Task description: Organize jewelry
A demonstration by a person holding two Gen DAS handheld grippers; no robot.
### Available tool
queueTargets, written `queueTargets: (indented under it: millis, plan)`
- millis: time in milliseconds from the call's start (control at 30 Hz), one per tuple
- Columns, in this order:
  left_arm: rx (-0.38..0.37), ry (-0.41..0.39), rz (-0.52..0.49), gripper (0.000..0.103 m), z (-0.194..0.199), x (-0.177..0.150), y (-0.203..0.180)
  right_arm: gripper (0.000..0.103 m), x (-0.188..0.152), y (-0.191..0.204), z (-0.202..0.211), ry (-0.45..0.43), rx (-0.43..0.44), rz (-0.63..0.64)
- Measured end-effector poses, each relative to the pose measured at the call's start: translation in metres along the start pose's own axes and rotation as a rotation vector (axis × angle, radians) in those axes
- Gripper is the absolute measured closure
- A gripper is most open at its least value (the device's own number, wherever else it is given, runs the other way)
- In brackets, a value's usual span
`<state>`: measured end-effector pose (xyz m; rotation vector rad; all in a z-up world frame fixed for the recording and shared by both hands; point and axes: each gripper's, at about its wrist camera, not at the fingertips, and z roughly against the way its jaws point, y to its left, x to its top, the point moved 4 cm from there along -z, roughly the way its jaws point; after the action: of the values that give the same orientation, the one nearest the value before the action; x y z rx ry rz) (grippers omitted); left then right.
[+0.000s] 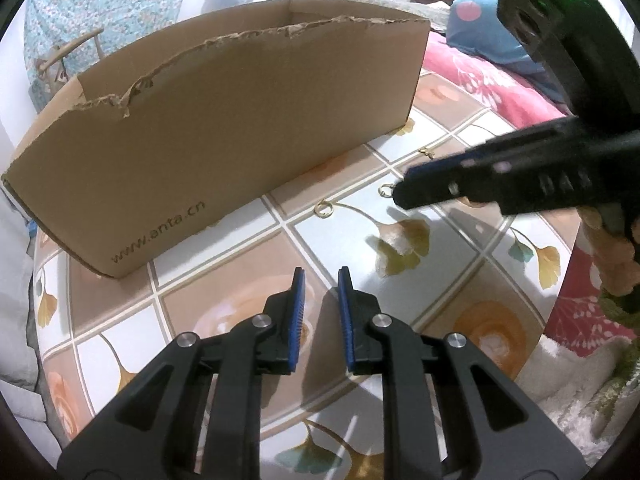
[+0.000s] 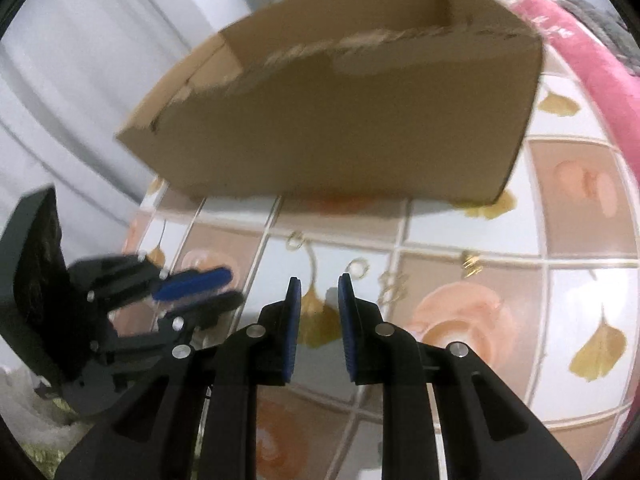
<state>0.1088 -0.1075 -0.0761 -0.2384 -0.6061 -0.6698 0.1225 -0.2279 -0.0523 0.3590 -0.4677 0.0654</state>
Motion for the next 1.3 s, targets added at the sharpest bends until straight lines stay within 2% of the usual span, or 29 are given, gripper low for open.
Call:
queueTargets:
  millis: [167,300,667,900,1133,1300]
  plan:
    - [0.008,-0.002,-0.009,0.075,0.002,0.000,-0.002,0.084,0.011,-0.002,-0.009,-0.006,-0.046,0.048]
    - [0.012,-0.001,-0.008,0.074,0.001,0.001,-0.002,0.084,0.013,-0.003,-0.017,0.018,-0.054,0.079]
    - [-0.004,-0.013,-0.027,0.073,0.000,0.006,-0.004,0.084,-0.010,0.012,-0.015,0.043,-0.025,0.098]
    - [0.002,-0.046,-0.055,0.073,-0.007,0.021,-0.006,0.083,-0.010,-0.002,0.011,-0.032,0.027,0.014]
    - [-0.026,-0.052,-0.043,0.073,-0.022,0.039,-0.004,0.083,-0.021,-0.012,0.018,-0.030,0.027,-0.018]
    - [-0.037,-0.027,-0.025,0.074,-0.032,0.040,-0.003,0.083,-0.024,-0.013,0.014,-0.029,0.037,-0.030]
